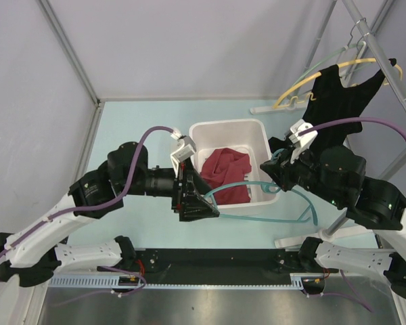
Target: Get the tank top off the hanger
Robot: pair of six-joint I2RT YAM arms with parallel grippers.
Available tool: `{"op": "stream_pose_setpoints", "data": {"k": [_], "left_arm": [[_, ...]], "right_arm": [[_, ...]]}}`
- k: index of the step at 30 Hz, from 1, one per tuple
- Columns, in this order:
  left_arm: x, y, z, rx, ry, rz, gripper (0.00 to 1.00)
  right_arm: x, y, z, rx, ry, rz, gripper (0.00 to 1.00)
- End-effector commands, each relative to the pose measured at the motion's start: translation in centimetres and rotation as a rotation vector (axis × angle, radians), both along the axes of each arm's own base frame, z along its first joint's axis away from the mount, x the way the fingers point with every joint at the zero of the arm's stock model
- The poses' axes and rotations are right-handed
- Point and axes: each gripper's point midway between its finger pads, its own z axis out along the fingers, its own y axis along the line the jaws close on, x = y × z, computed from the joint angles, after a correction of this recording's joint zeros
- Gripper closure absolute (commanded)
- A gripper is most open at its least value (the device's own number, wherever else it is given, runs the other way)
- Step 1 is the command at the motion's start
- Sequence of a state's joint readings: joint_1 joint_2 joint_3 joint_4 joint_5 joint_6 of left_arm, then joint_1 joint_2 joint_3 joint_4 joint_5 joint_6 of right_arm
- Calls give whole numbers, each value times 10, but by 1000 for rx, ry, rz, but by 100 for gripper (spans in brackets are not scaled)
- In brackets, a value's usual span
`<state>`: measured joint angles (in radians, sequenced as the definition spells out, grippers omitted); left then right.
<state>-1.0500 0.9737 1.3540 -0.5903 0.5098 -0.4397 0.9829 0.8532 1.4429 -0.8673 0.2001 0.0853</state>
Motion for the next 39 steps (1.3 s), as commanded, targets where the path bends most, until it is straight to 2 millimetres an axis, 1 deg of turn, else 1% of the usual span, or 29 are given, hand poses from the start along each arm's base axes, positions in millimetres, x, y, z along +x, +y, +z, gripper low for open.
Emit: {"op": "stream_pose_setpoints", "data": {"k": [1,2,3,5,6,7,8,9,10,11,12,13,14,15,17,18,22,26,27,29,30,32,33,34,35,36,37,38,39], "left_arm": [[18,-1,3,21,-45,109,24],[21,-2,1,37,-49,125,33],[23,-2,-1,47,-53,136,48],[27,-2,-2,55,-58,158,61],[28,-2,0,52,-64,163,82],[29,-1,2,49,-68,175,93],[32,-1,2,48,-73,197,100],[32,0,4,43,-80,201,100],[34,0,6,34,-86,208,100],[35,3,9,26,-96,222,100],[36,4,13,15,-112,225,100],[36,5,16,5,-121,228,100],[35,6,21,-13,-130,224,100],[35,6,27,-38,-148,221,100],[34,8,36,-68,-169,220,100],[36,7,42,-88,-187,228,100],[41,1,58,-135,-227,235,100],[50,-19,82,-210,-271,229,100],[52,-23,94,-249,-289,232,100],[63,-39,101,-271,-308,246,100],[66,-46,112,-317,-325,249,100],[71,-65,118,-339,-327,228,100],[70,-69,137,-395,-348,218,100],[71,-74,143,-408,-352,216,100],[79,-93,136,-391,-346,212,100],[77,-101,140,-400,-353,196,100],[77,-106,156,-430,-373,196,100],[87,-125,147,-399,-382,208,100],[85,-137,142,-376,-384,198,100]], "right_arm": [[-3,2,14,30,-30,25,100],[-3,3,16,36,-35,29,100],[-4,4,16,36,-34,33,100],[-5,5,19,47,-36,41,100],[-7,6,19,48,-34,56,100],[-8,7,21,55,-33,63,99],[-10,8,29,76,-41,72,83],[-13,9,34,96,-39,84,74],[-16,10,43,120,-46,95,56],[-20,7,64,169,-68,102,45],[-25,6,75,210,-63,113,37],[-28,2,89,250,-77,114,12],[-31,-1,102,289,-86,113,1],[-37,-11,126,358,-111,109,0],[-45,-21,151,437,-145,114,0],[-55,-32,170,491,-176,128,0],[-75,-44,218,625,-263,196,0],[-88,-33,243,667,-288,298,0],[-91,-31,247,678,-292,320,0],[-92,-26,259,727,-304,342,0],[-97,-24,264,746,-307,370,0],[-104,-19,280,798,-325,425,0],[-106,-18,286,815,-329,438,0],[-108,-19,293,839,-342,453,1],[-112,-15,296,845,-342,482,1],[-115,-15,300,861,-338,498,1],[-118,-17,306,882,-350,512,2],[-121,-18,308,893,-355,523,2],[-121,-18,309,897,-355,525,2]]}}
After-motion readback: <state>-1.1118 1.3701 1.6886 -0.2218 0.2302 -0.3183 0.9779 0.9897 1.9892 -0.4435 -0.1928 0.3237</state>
